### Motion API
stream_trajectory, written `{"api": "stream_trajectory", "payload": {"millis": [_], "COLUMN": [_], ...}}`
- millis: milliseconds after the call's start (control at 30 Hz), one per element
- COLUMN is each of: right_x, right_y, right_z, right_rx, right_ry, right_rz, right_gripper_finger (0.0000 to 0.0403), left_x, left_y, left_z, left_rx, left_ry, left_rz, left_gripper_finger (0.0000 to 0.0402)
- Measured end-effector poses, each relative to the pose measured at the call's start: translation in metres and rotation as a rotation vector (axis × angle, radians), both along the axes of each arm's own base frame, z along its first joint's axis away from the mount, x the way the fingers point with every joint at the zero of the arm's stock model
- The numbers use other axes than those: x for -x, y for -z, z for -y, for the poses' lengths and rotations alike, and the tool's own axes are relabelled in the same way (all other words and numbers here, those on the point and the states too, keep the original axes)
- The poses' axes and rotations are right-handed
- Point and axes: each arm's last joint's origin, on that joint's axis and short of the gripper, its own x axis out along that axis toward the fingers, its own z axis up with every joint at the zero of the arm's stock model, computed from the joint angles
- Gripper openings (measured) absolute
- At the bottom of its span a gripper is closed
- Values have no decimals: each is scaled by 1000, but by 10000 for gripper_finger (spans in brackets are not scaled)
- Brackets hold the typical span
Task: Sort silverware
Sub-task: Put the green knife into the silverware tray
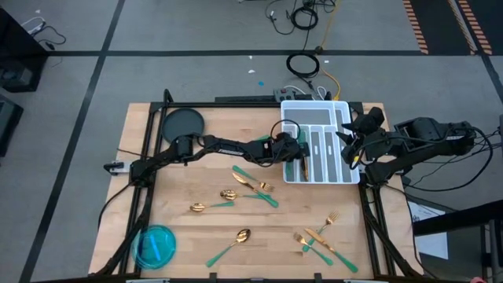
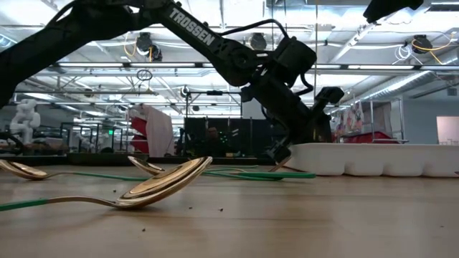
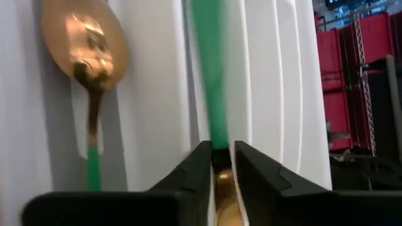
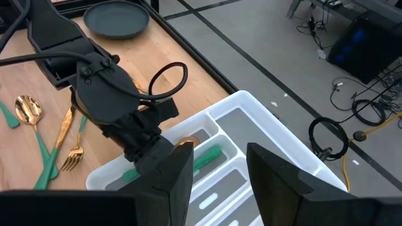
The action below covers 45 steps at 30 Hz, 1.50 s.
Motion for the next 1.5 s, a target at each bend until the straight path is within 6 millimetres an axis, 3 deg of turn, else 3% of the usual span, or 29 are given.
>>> {"api": "stream_trajectory", "payload": {"millis": [133,500,600,767,933,1067,1200,1367,1500], "right_x": [0,0,0,2,8,12,16,16,15], "right_y": [0,0,0,-2,-6,-7,-8,-8,-8], "right_z": [0,0,0,0,2,3,4,4,3], "right_rx": [0,1,11,23,23,21,18,14,-6], "right_ry": [-1,-5,-14,-33,-41,-42,-41,-37,-35], "right_rz": [-1,-3,-11,4,46,61,71,74,79], "right_gripper_finger": [141,141,141,141,141,141,141,141,141], "left_x": [0,-2,-4,7,41,82,127,178,200], "left_y": [0,-4,-29,-119,-178,-218,-237,-248,-243], "left_z": [0,-4,-7,-13,-10,-2,16,64,120], "left_rx": [18,66,4,-295,-480,-563,-576,-564,-600], "left_ry": [23,111,207,291,337,451,600,867,1050], "left_rz": [-1,43,121,267,148,-20,-256,-505,-565], "left_gripper_finger": [109,115,115,116,116,116,116,116,116]}}
